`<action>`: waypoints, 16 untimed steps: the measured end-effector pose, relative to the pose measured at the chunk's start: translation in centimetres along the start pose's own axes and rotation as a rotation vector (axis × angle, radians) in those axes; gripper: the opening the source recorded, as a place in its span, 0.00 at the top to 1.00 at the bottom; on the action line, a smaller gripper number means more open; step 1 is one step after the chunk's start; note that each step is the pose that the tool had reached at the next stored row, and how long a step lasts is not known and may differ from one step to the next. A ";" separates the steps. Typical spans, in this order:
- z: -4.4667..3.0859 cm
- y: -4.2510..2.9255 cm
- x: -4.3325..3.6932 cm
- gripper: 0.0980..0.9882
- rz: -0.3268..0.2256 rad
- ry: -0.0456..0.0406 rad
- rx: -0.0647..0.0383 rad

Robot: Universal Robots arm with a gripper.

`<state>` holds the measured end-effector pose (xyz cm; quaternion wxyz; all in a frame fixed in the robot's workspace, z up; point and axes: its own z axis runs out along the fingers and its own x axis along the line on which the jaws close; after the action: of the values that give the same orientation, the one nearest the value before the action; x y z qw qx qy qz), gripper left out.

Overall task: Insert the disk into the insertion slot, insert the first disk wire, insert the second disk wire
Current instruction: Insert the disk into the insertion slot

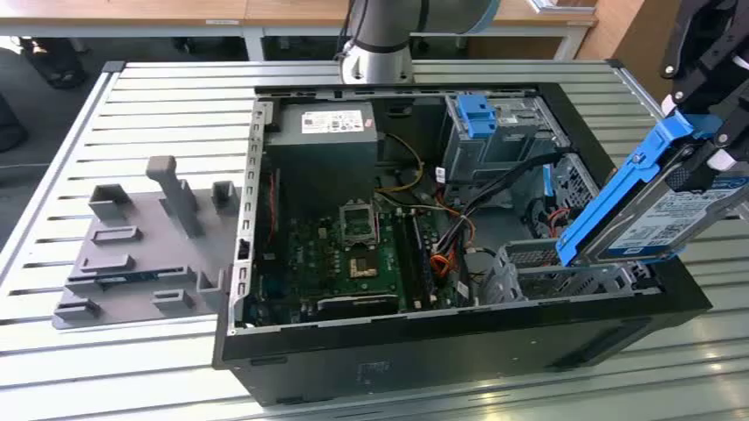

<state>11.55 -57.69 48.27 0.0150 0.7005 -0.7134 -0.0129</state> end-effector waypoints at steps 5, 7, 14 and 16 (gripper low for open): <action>0.00 0.00 0.00 0.70 0.000 0.0000 0.000; 0.00 0.00 0.00 0.70 0.000 -0.0001 0.000; 0.00 0.01 0.00 0.70 0.000 -0.0001 0.000; 0.01 0.21 0.00 0.70 0.000 -0.0002 0.004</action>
<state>11.34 -57.69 48.26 0.0135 0.7005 -0.7134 -0.0115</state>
